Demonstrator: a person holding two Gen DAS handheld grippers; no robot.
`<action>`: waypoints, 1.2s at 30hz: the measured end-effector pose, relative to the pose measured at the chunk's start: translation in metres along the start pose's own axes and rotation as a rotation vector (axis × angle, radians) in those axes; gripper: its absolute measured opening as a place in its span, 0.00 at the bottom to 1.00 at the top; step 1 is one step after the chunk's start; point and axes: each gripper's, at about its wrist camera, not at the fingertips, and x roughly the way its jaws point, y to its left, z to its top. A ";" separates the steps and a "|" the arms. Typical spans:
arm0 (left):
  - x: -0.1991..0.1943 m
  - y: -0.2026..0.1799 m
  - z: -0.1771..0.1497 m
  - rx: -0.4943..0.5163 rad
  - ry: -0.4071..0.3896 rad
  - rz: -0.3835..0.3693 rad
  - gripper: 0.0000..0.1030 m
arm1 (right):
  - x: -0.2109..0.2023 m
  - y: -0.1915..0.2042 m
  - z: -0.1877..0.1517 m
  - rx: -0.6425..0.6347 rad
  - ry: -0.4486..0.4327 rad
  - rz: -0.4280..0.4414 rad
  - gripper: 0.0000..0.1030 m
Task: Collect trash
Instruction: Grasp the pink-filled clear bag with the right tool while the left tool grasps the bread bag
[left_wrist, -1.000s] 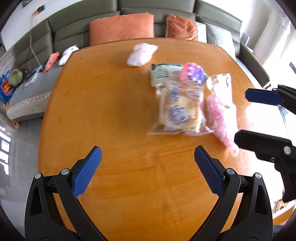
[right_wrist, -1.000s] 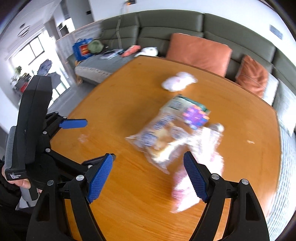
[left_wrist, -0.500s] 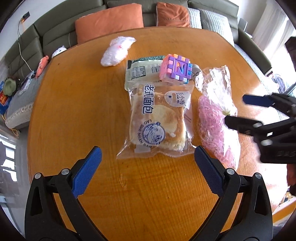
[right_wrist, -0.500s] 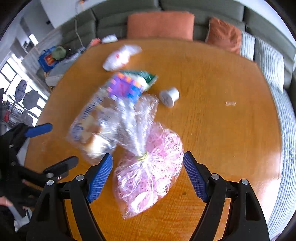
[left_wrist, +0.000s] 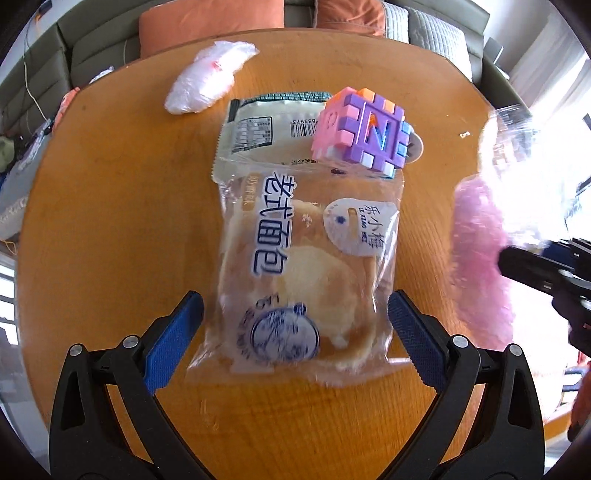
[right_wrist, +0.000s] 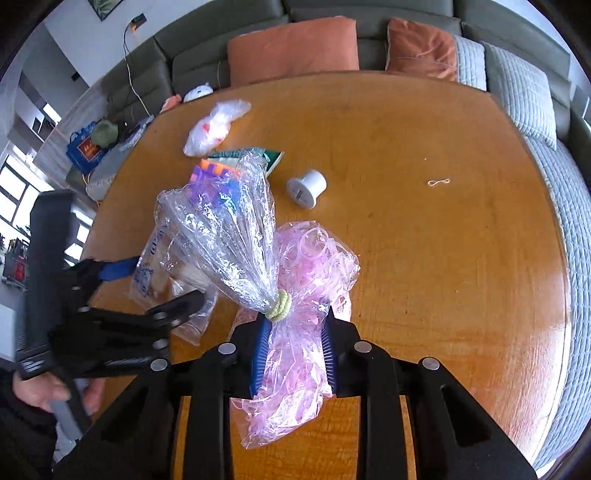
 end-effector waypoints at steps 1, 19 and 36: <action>0.001 0.000 0.000 0.003 -0.004 -0.010 0.82 | -0.003 0.001 0.000 0.000 -0.006 -0.004 0.26; -0.054 0.061 -0.082 -0.054 -0.084 -0.066 0.67 | -0.026 0.089 -0.022 -0.071 -0.037 0.005 0.26; -0.101 0.178 -0.158 -0.225 -0.138 -0.016 0.67 | -0.003 0.235 -0.031 -0.250 0.002 0.078 0.27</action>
